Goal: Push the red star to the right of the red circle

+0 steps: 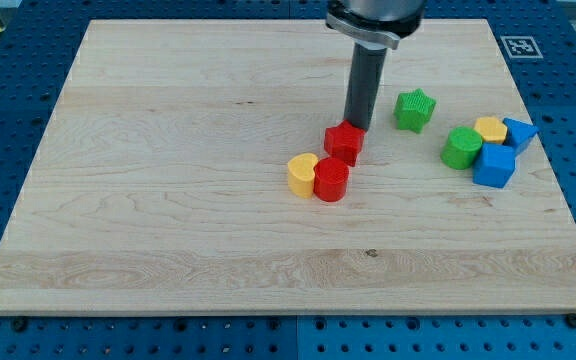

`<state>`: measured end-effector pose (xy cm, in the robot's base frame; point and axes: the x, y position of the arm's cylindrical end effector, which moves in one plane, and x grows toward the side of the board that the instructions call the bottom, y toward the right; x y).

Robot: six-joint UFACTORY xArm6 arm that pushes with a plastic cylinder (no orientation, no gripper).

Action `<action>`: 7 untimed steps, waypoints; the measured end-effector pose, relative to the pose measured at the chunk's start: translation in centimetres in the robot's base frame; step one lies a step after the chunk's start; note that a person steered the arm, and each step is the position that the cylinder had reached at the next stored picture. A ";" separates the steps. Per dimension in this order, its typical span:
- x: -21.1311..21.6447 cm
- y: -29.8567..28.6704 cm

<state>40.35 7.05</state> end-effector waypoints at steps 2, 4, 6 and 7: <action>-0.1 -6.2; 1.9 -8.9; 2.5 2.6; 1.9 2.7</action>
<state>42.21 9.79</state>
